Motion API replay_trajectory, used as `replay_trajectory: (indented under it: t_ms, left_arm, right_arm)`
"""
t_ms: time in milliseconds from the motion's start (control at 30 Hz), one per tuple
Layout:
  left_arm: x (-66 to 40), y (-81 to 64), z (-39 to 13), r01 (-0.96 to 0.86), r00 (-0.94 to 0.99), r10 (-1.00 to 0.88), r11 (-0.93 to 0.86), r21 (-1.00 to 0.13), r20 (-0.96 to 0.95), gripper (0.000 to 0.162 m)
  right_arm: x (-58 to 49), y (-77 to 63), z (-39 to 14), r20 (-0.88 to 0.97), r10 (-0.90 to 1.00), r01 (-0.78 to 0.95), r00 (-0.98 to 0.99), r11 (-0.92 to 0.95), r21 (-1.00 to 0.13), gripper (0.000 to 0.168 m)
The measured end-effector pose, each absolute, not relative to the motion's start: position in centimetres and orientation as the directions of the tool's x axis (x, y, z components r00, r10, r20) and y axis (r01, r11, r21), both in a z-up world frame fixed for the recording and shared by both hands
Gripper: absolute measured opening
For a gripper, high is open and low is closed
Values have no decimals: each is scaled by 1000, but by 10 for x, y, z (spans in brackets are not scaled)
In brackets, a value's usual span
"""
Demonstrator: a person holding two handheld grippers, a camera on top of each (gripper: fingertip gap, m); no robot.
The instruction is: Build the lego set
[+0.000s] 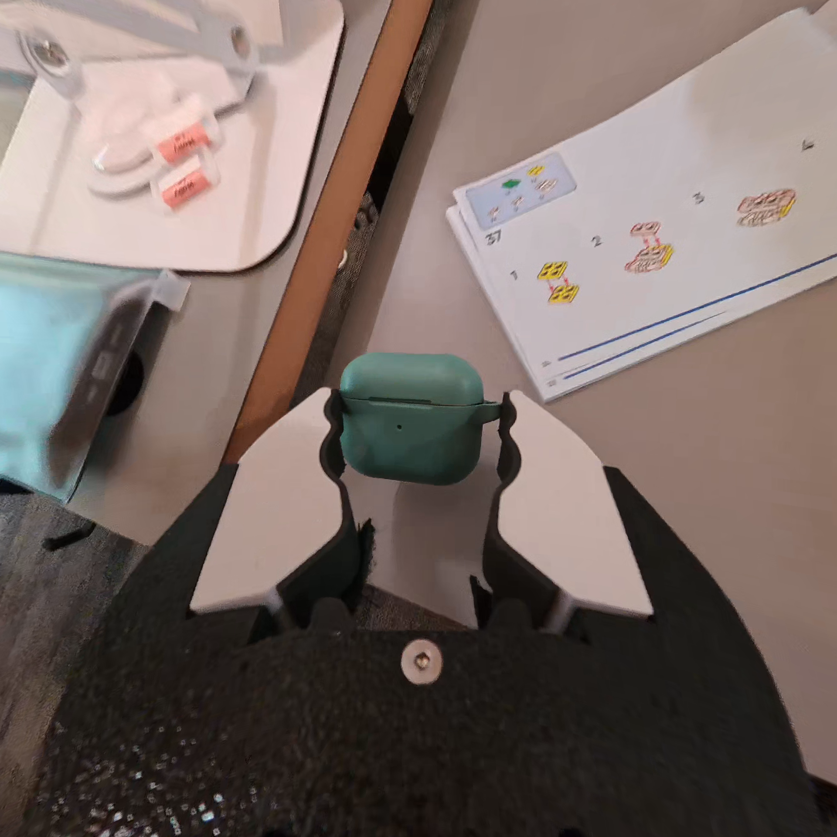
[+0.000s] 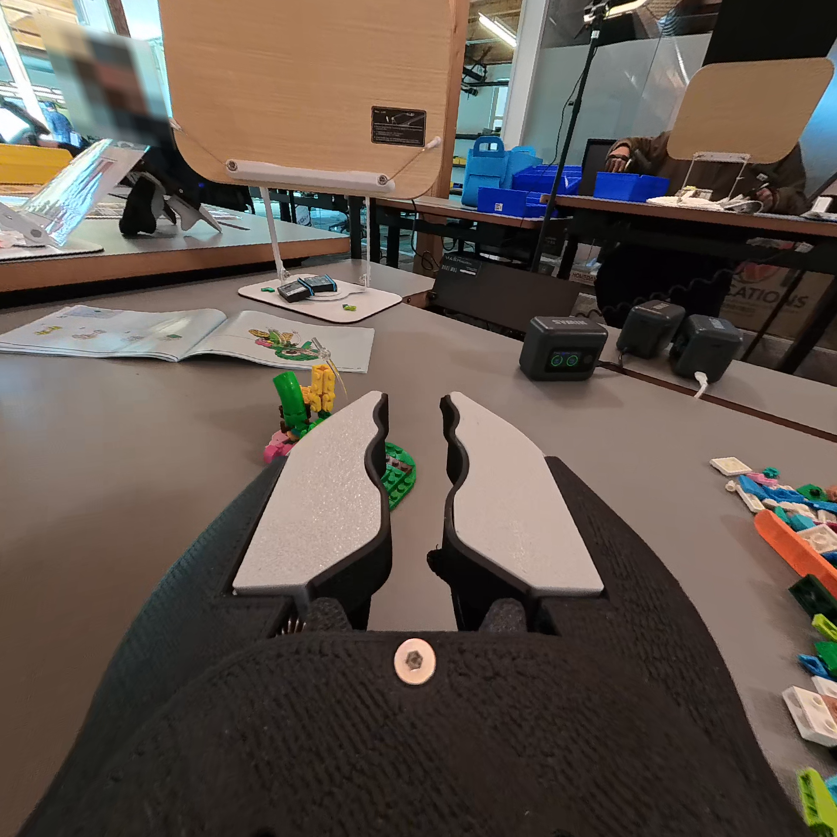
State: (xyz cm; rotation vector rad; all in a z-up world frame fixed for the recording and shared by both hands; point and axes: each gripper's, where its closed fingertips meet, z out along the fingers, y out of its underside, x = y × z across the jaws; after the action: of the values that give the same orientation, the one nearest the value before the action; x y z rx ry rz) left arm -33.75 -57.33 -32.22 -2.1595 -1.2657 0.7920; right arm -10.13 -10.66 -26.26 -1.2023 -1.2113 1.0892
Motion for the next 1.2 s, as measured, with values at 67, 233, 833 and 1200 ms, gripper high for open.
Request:
replay_trajectory:
  t_ms: [67,233,833,1200]
  left_arm:
    - [-338,-589,-330,624,363,887,-460,-632,-287,67]
    - [-335,-584,-357,687,395,893,-443,-577,-215,71]
    - [-363,-348,-336,344,651,708,-597,-725,-274,14]
    - [-372,-346,-364,436,652,710,-638,-635,-267,0]
  right_arm:
    - [-101,-107,-262,75,995,27,66,73,-997,22]
    - [-101,-107,-263,75,995,28,66,73,-997,22]
    - [-99,-102,-258,81,992,9,95,80,-997,27]
    - [-98,-103,-253,85,992,-5,93,86,-996,27]
